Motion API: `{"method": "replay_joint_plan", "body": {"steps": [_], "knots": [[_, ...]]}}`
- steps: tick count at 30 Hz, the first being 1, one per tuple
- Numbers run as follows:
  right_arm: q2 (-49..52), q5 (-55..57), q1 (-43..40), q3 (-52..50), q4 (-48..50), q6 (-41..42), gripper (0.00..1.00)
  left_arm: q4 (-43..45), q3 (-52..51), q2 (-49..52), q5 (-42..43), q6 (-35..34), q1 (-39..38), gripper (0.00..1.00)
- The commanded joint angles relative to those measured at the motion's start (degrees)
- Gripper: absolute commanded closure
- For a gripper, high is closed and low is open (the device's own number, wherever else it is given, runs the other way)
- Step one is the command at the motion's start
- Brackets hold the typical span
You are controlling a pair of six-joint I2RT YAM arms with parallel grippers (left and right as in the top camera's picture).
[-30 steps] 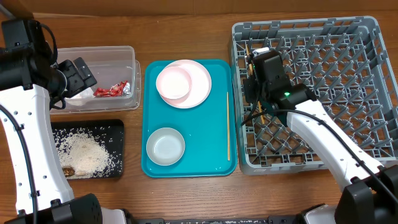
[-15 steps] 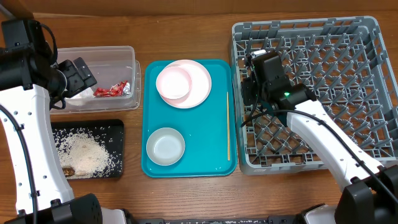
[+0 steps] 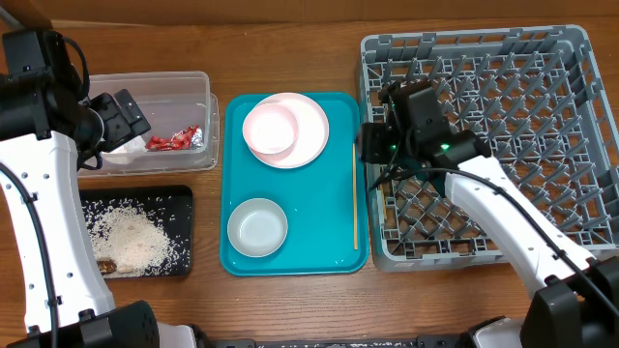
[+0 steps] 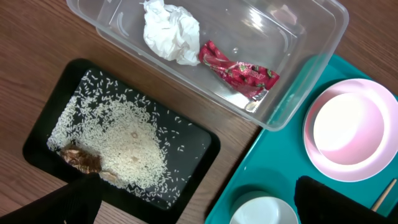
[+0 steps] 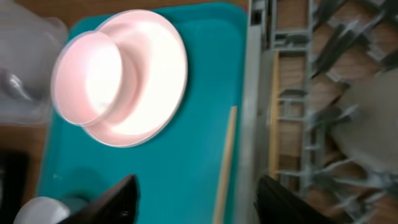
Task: Sort waste into correct bins and load items into the dishwasher
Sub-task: 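Move the right gripper back to the remaining chopstick on the tray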
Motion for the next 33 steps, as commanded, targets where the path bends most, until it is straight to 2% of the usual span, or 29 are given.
{"method": "replay_joint_plan", "body": {"steps": [1,2,5,8,12,13,15,17,19,27,33], "knots": [[-0.87,-5.14,1.73,1.09,0.09,8.35,0.10,0.04,0.00,0.28,0.44,-0.83,0.28,0.00],[-0.87,-5.53,2.23,1.09,0.09,9.92,0.00,0.04,0.00,0.28,0.44,-0.83,0.28,0.00],[-0.87,-6.40,3.69,1.09,0.09,13.86,0.00,0.04,0.00,0.28,0.44,-0.83,0.28,0.00],[-0.87,-6.45,5.90,1.09,0.09,21.31,0.00,0.04,0.00,0.28,0.44,-0.83,0.28,0.00],[-0.87,-6.75,8.20,1.09,0.63,21.90,0.00,0.04,0.00,0.28,0.44,-0.83,0.28,0.00],[-0.87,-6.73,8.72,1.09,0.74,21.90,0.18,0.04,0.00,0.28,0.44,-0.83,0.28,0.00],[-0.87,-6.75,9.38,1.09,0.74,21.92,0.41,0.04,0.00,0.28,0.44,-0.83,0.28,0.00],[-0.87,-5.81,10.29,1.09,0.70,21.90,0.54,0.04,0.00,0.28,0.44,-0.83,0.28,0.00],[-0.87,-2.10,11.30,1.07,0.33,21.90,0.61,0.04,0.00,0.28,0.44,-0.83,0.28,0.00],[0.57,15.67,16.68,1.05,0.02,21.66,0.61,0.04,0.00,0.28,0.44,-0.83,0.28,0.00],[6.10,23.43,19.47,1.05,-1.18,21.66,0.61,0.04,0.00,0.28,0.44,-0.83,0.28,0.00]]}}
